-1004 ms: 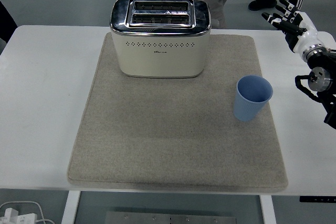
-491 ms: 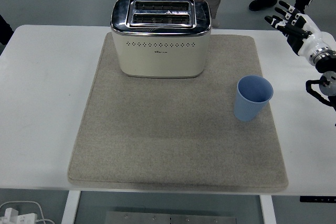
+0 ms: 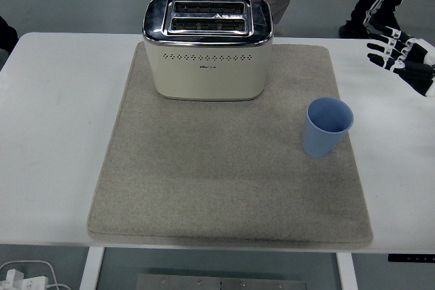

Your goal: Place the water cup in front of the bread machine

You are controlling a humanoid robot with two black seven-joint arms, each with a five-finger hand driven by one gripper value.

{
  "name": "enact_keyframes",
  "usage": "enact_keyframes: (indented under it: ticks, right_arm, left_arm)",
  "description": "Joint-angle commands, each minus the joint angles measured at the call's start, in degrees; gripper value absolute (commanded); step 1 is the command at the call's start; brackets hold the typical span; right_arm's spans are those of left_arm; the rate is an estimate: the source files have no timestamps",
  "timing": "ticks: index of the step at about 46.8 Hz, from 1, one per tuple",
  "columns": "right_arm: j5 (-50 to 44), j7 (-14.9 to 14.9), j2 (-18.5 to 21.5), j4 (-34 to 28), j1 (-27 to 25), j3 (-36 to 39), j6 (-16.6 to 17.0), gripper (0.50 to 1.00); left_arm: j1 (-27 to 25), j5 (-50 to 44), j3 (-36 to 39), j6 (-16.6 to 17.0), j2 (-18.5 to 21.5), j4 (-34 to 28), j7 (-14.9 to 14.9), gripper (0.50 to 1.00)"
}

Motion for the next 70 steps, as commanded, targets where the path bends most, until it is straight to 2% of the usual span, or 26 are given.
enact_keyframes:
  ticks: [1, 17, 34, 44, 70]
  right_arm:
    - [-3.3, 2.5, -2.2, 1.3, -1.1, 0.0, 2.5, 0.928]
    - [-9.4, 7.8, -8.0, 7.2, -6.1, 0.0, 2.8, 0.928]
    - [-12.0, 7.8, -8.6, 8.2, -11.1, 0.0, 2.8, 0.928]
    - [-14.0, 7.8, -10.2, 11.5, -13.3, 0.4, 2.8, 0.928]
    - [-12.9, 7.8, -10.5, 20.6, -18.5, 1.0, -10.1, 0.924]
  left_arm:
    - [0.0, 0.0, 0.0, 0.0, 0.0, 0.0, 0.0, 1.000]
    - [0.0, 0.1, 0.1, 0.0, 0.0, -0.1, 0.0, 1.000]
    - [0.0, 0.1, 0.1, 0.0, 0.0, -0.1, 0.0, 1.000]
    - [-0.1, 0.2, 0.1, -0.1, 0.0, -0.1, 0.0, 1.000]
    - [-0.4, 0.2, 0.1, -0.1, 0.0, -0.1, 0.0, 1.000]
